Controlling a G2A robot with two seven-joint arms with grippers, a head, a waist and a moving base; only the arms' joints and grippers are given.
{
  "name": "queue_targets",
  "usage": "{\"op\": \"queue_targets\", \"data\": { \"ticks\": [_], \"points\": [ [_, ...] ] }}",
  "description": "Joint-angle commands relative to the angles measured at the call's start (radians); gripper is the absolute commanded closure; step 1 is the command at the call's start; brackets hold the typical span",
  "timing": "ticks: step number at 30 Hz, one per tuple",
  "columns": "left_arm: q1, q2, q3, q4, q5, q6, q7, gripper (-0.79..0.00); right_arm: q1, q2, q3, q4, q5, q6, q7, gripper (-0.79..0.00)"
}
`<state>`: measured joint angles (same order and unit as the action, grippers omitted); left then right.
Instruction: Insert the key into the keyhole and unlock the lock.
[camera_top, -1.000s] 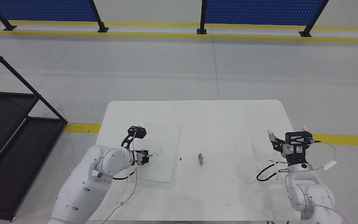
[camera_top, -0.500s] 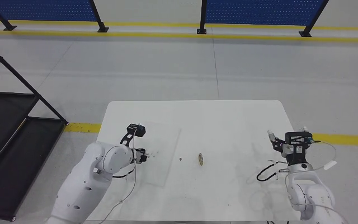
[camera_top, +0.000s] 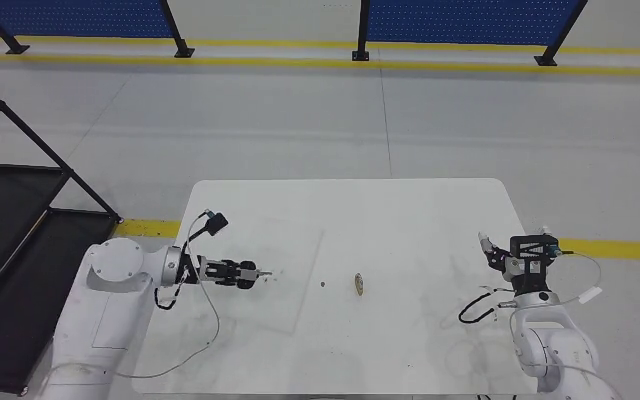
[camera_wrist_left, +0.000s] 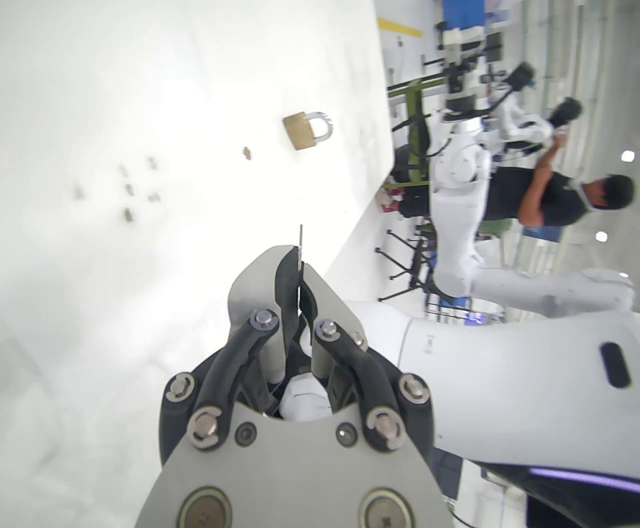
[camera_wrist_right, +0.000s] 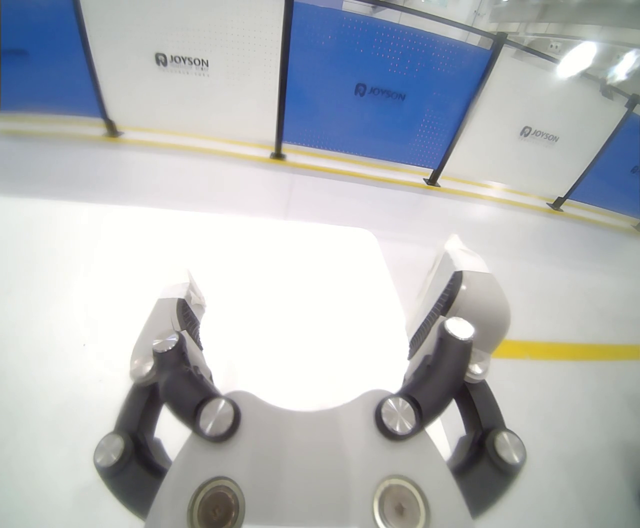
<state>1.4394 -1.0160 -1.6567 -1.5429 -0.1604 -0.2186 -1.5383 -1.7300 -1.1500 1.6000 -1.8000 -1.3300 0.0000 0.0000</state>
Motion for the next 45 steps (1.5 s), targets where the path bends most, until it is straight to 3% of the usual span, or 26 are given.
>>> {"op": "queue_targets", "data": {
  "ticks": [1, 9, 19, 33, 45],
  "points": [
    [-0.006, 0.018, 0.024, 0.048, -0.117, -0.03, 0.002, 0.0, 0.0, 0.0, 0.0, 0.0, 0.0, 0.0, 0.0, -0.785],
    [-0.023, 0.097, 0.119, 0.108, -0.371, -0.066, 0.002, 0.0, 0.0, 0.0, 0.0, 0.0, 0.0, 0.0, 0.0, -0.785],
    [-0.055, 0.169, 0.214, 0.115, -0.613, -0.066, 0.002, 0.0, 0.0, 0.0, 0.0, 0.0, 0.0, 0.0, 0.0, -0.785],
    [-0.055, 0.169, 0.214, 0.115, -0.613, -0.066, 0.002, 0.0, 0.007, -0.002, -0.022, -0.018, -0.024, -0.005, 0.008, -0.785],
    [-0.055, 0.169, 0.214, 0.115, -0.613, -0.066, 0.002, 0.0, 0.137, -0.029, -0.278, -0.124, -0.091, 0.01, 0.383, -0.785]
  ]
}}
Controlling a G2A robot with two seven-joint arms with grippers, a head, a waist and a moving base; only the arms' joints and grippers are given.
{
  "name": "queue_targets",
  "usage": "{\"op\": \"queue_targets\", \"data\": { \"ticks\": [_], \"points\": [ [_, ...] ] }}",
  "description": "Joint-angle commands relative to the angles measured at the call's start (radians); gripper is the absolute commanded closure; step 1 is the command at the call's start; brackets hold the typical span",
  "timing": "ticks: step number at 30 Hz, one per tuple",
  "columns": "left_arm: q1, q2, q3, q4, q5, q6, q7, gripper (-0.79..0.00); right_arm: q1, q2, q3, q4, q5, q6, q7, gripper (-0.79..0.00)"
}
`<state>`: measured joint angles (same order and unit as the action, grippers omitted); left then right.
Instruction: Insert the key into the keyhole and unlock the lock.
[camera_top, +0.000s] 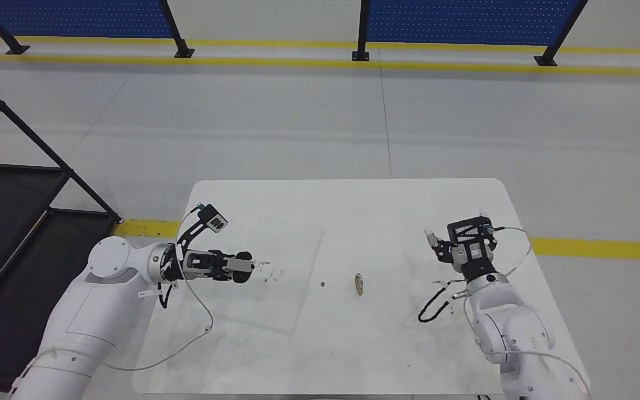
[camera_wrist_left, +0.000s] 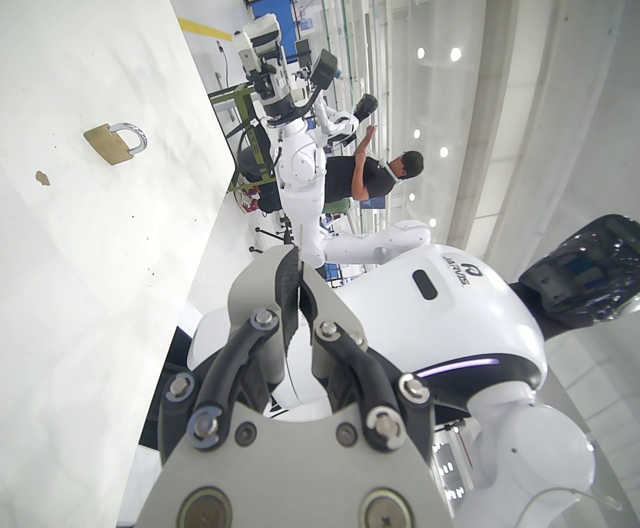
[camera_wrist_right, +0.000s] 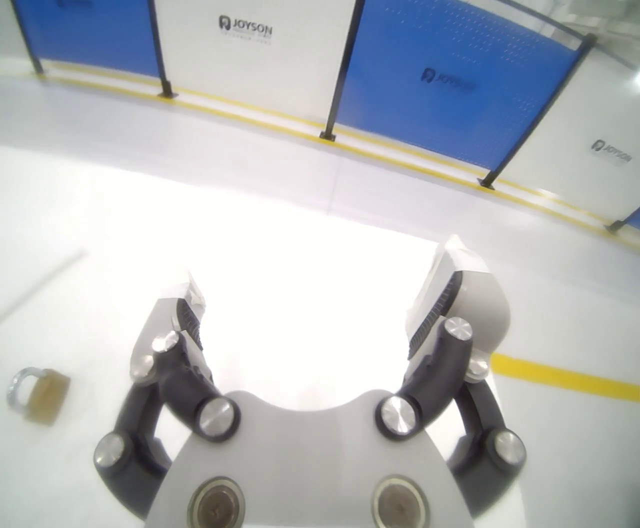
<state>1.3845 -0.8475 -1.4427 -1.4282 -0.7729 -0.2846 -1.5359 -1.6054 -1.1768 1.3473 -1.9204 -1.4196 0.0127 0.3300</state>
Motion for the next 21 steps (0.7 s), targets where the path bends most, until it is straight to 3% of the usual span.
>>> {"op": "queue_targets", "data": {
  "ticks": [1, 10, 17, 21],
  "points": [
    [0.0, 0.0, 0.0, 0.0, 0.0, 0.0, 0.0, 0.0, 0.025, -0.005, -0.042, -0.008, -0.002, 0.0, 0.091, -0.785],
    [0.0, 0.0, 0.0, 0.0, 0.0, 0.0, 0.0, 0.0, 0.142, -0.034, -0.191, -0.029, 0.152, 0.033, 0.519, -0.785],
    [0.0, 0.0, 0.0, 0.0, 0.0, 0.0, 0.0, 0.0, 0.266, -0.067, -0.309, 0.01, 0.255, 0.133, 0.738, -0.785],
    [0.0, 0.0, 0.0, 0.0, 0.0, 0.0, 0.0, 0.0, 0.341, -0.084, -0.377, 0.049, 0.219, 0.199, 0.829, -0.785]
  ]
}}
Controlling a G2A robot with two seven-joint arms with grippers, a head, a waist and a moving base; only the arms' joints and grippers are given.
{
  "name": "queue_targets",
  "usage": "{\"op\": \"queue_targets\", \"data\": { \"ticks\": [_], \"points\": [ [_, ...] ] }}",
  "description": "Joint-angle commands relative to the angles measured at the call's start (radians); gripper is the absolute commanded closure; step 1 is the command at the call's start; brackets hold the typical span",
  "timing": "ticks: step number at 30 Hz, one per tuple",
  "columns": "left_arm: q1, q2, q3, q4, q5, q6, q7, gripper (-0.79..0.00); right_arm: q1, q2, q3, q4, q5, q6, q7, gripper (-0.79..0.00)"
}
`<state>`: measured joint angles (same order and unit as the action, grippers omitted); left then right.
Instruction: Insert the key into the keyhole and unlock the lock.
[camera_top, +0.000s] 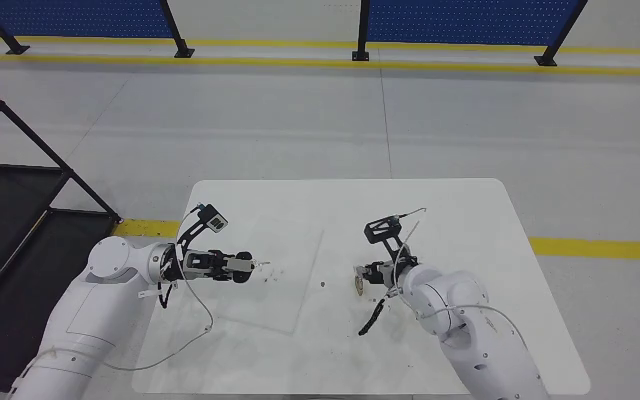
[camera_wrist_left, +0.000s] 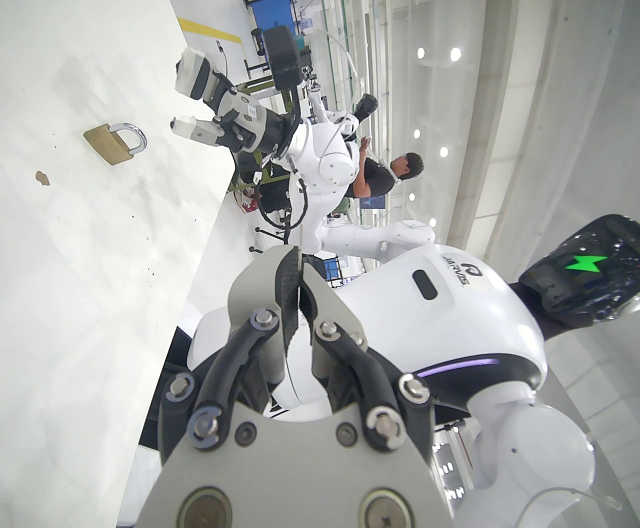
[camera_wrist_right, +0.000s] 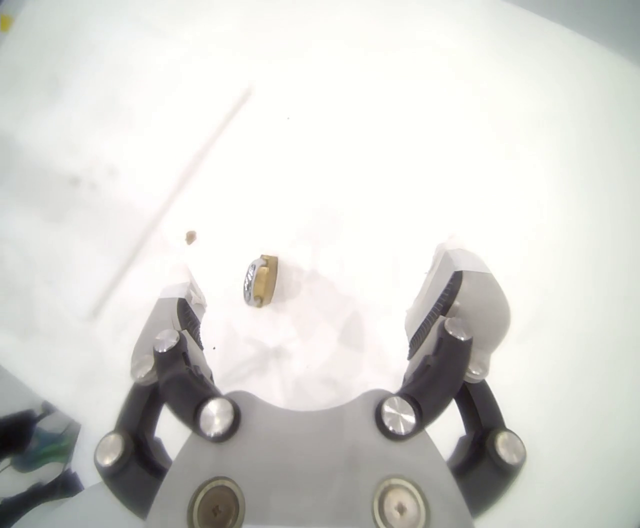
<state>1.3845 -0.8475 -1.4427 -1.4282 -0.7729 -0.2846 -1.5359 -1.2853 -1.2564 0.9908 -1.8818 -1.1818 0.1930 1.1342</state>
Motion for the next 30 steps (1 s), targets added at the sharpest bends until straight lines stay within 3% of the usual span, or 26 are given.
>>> {"op": "queue_targets", "data": {
  "ticks": [1, 5, 21, 30],
  "points": [
    [0.0, 0.0, 0.0, 0.0, 0.0, 0.0, 0.0, 0.0, 0.037, -0.008, -0.035, 0.017, -0.032, 0.034, 0.038, -0.785],
    [0.0, 0.0, 0.0, 0.0, 0.0, 0.0, 0.0, 0.0, 0.073, -0.021, -0.078, 0.038, -0.075, 0.076, 0.067, -0.785],
    [0.0, 0.0, 0.0, 0.0, 0.0, 0.0, 0.0, 0.0, 0.071, -0.021, -0.082, 0.044, -0.081, 0.067, 0.061, -0.785],
    [0.0, 0.0, 0.0, 0.0, 0.0, 0.0, 0.0, 0.0, 0.196, -0.066, -0.203, 0.07, -0.061, 0.092, 0.34, -0.785]
  ]
}}
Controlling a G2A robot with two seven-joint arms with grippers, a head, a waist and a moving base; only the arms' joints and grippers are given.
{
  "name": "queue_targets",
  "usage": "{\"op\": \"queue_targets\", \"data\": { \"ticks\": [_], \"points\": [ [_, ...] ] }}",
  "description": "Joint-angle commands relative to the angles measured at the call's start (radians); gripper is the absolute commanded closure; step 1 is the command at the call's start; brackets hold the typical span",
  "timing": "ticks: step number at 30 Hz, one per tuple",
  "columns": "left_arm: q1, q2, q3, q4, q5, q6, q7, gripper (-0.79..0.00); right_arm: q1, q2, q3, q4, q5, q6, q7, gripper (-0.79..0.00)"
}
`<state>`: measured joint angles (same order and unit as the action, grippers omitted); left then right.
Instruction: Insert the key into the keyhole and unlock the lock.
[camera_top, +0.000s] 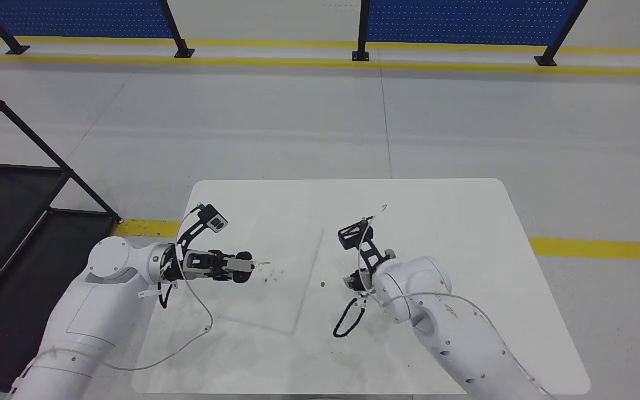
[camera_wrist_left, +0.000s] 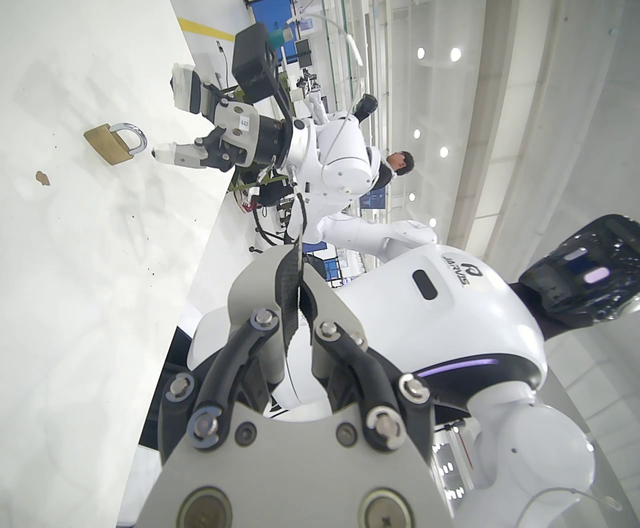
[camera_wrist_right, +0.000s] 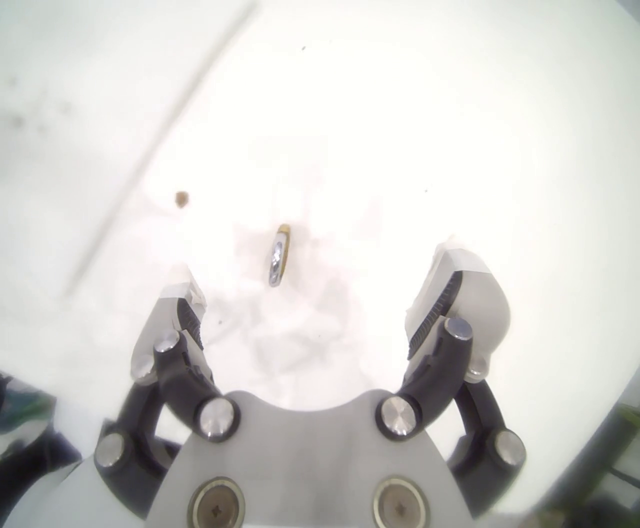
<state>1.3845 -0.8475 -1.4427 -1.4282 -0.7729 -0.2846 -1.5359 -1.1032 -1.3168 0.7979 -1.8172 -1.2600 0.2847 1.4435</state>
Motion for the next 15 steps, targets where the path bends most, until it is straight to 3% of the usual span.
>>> {"op": "queue_targets", "data": {
  "ticks": [1, 15],
  "points": [
    [0.0, 0.0, 0.0, 0.0, 0.0, 0.0, 0.0, 0.0, 0.03, -0.01, -0.02, 0.014, 0.027, -0.003, 0.057, -0.785],
    [0.0, 0.0, 0.0, 0.0, 0.0, 0.0, 0.0, 0.0, 0.171, -0.063, -0.144, 0.216, 0.108, -0.02, 0.092, -0.785]
  ]
}}
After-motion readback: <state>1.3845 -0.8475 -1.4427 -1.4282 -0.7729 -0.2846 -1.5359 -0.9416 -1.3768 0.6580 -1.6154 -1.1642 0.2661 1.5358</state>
